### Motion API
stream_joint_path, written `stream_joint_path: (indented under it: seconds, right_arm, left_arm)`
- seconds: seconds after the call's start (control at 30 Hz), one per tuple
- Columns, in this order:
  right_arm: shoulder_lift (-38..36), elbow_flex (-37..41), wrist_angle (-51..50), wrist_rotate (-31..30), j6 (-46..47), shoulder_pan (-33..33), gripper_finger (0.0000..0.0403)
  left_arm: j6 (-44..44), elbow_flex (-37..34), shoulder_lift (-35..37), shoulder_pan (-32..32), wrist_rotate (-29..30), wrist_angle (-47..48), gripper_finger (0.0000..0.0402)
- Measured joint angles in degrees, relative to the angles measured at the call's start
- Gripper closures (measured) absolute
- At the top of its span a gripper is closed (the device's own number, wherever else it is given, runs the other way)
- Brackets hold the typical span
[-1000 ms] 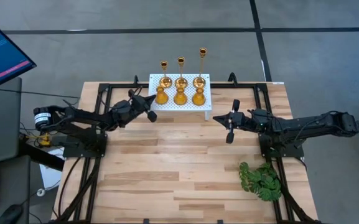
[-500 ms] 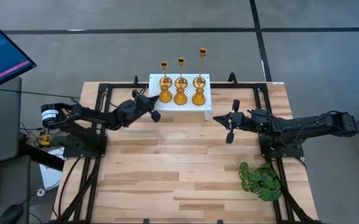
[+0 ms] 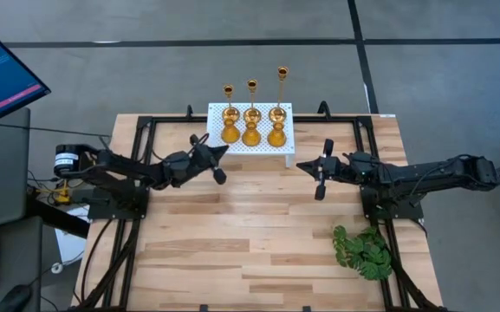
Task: Pick & Place candle stick holders
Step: Adjust the orange candle holders to properly align them
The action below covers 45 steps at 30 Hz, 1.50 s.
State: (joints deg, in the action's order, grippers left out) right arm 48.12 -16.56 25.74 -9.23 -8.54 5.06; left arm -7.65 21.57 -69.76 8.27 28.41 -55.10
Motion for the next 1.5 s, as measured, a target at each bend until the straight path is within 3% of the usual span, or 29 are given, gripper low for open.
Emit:
stream_joint_path:
  seconds: [0.23, 0.53, 1.0, 1.3, 1.5]
  right_arm:
    - [-0.01, 0.00, 0.43, 0.00, 0.03, 0.00, 0.0403]
    - [-0.02, 0.00, -0.26, 0.00, 0.13, -0.02, 0.0403]
    - [-0.02, 0.00, -1.73, 0.17, 2.60, -0.11, 0.0403]
    - [0.00, 0.00, -0.65, 0.17, 2.59, -0.11, 0.0403]
    - [-0.01, 0.00, 0.06, 0.19, 2.60, -0.10, 0.0403]
  left_arm:
    - [-0.24, 4.36, -2.38, -1.58, 0.05, 0.02, 0.0399]
    - [-7.07, 8.59, -6.87, -1.59, 0.68, 0.01, 0.0399]
    - [-10.22, 8.58, 6.69, -4.96, 1.53, 21.50, 0.0399]
    - [-17.49, 8.56, 15.18, -4.95, 3.49, 23.23, 0.0399]
    - [-17.63, 8.58, 15.88, -3.14, 3.50, 23.20, 0.0399]
